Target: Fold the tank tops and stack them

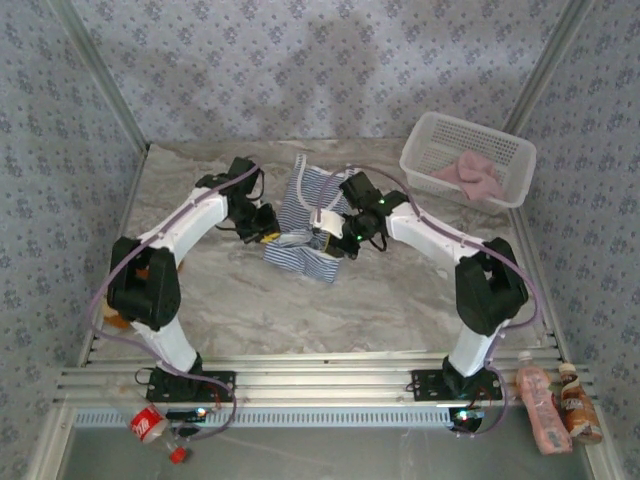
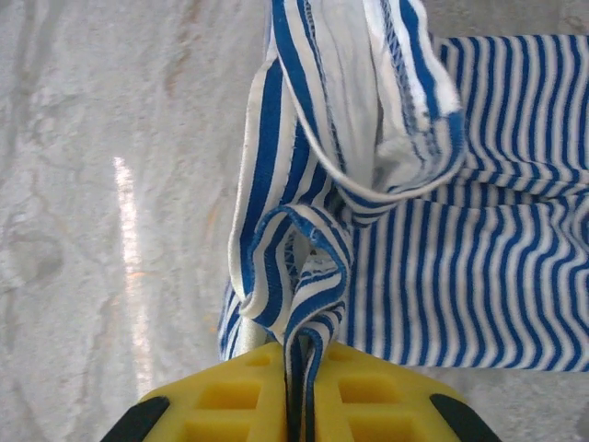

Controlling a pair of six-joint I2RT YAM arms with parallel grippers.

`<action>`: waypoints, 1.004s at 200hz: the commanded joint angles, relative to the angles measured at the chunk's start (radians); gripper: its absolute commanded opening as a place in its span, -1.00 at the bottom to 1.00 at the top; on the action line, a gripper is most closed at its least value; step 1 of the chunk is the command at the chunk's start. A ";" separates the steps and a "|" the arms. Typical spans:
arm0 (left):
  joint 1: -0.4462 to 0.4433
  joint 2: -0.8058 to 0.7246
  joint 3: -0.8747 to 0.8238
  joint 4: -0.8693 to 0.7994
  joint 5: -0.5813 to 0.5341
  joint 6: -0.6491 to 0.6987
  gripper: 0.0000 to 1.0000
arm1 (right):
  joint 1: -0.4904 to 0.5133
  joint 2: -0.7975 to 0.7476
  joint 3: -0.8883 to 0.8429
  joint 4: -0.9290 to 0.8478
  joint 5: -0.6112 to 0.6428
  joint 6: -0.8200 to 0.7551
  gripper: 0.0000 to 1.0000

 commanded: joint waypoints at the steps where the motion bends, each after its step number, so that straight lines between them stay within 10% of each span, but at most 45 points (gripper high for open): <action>1: 0.030 0.060 0.089 -0.004 0.042 0.058 -0.72 | -0.032 0.067 0.092 -0.045 -0.025 -0.047 -0.70; 115: 0.100 0.427 0.408 0.023 0.081 0.056 -0.67 | -0.097 0.373 0.300 0.143 0.144 -0.035 -0.65; 201: 0.101 0.456 0.568 -0.028 0.081 0.056 -0.85 | -0.119 0.311 0.297 0.196 0.105 -0.031 -0.72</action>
